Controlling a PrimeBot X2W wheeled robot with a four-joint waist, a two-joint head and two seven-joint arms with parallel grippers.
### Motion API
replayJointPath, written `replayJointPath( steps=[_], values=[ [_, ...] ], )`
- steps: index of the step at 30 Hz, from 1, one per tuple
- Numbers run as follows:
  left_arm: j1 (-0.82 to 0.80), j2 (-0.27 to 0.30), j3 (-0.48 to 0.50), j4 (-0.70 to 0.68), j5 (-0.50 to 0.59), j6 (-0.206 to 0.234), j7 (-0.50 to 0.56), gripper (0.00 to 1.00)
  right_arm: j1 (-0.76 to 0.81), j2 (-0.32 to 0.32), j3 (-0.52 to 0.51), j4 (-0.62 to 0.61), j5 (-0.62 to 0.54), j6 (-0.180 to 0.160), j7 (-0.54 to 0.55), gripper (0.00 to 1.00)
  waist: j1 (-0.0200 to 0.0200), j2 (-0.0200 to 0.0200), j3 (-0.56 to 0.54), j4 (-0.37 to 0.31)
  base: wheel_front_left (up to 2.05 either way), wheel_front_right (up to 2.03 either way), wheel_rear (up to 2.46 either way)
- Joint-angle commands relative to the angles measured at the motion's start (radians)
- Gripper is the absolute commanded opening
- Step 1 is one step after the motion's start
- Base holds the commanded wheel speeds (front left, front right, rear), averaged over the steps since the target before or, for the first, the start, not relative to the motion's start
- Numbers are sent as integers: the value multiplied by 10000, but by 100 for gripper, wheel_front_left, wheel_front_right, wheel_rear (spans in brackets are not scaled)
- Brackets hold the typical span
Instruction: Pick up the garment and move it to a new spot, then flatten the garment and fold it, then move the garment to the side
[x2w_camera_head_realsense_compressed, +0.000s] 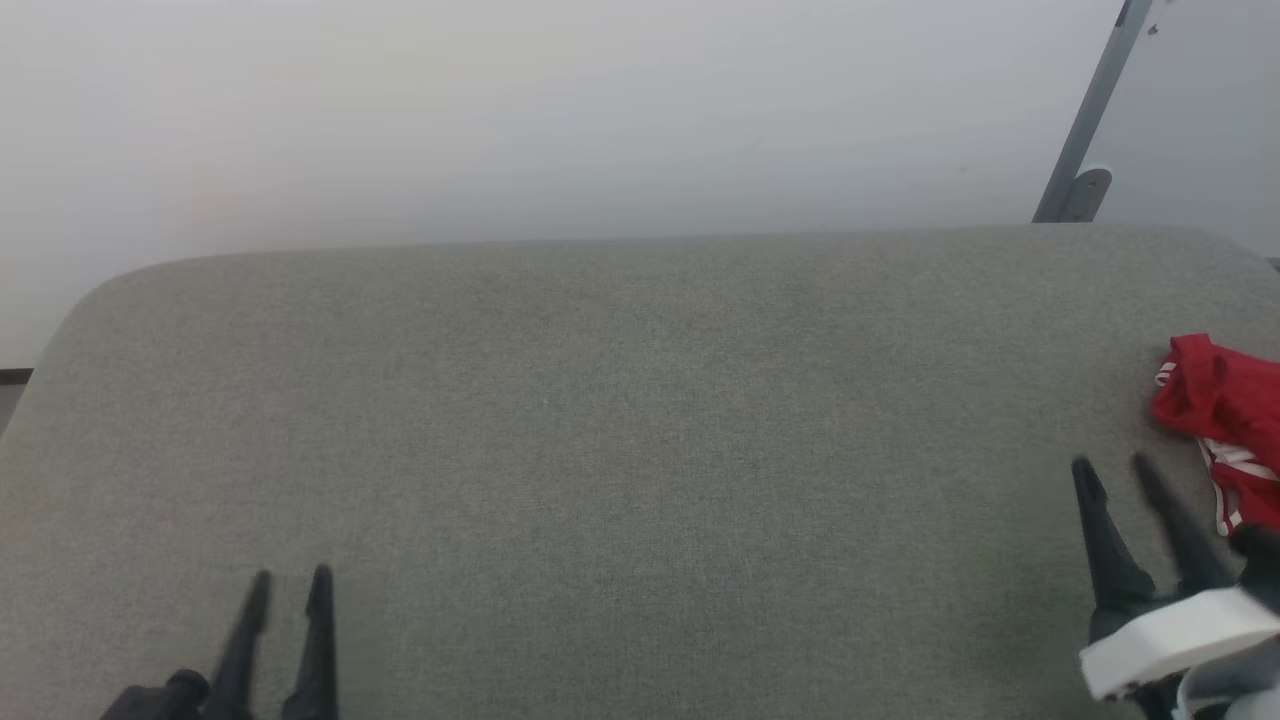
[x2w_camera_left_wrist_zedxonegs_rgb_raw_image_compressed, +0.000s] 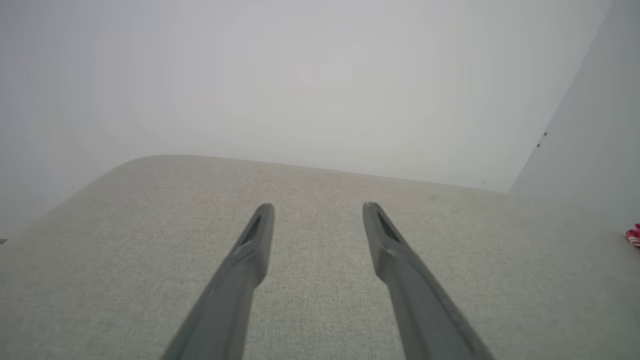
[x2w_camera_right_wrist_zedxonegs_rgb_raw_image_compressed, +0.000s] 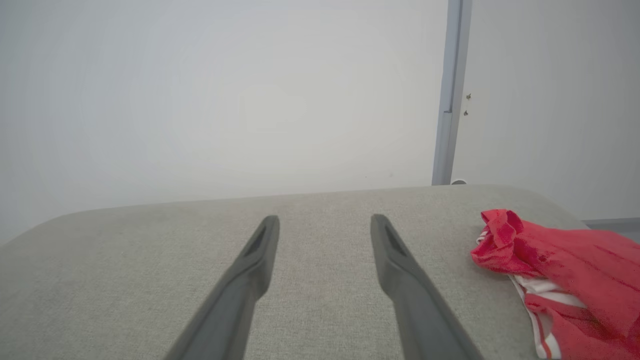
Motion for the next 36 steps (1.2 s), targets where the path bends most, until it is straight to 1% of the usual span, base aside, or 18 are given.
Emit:
replayJointPath(
  steps=[1,3,21,36],
  values=[
    [-2,-20,-10,36,-33,0,7,0,17,29,1,37,30,0,11,0,0,-1,1,0,0,0,0],
    [-5,-81,-38,184,-174,0,46,0,89,142,15,174,150,0,56,0,0,-1,3,-1,0,0,0],
    [-707,-197,-52,610,-3257,-4,895,0,-158,685,-294,272,2842,-2,801,0,0,-1,30,-11,0,0,0],
    [-1195,-291,-54,905,-5355,-8,1483,0,-326,1064,-497,343,4693,-3,1314,0,0,-1,53,-20,0,0,0]
  ],
)
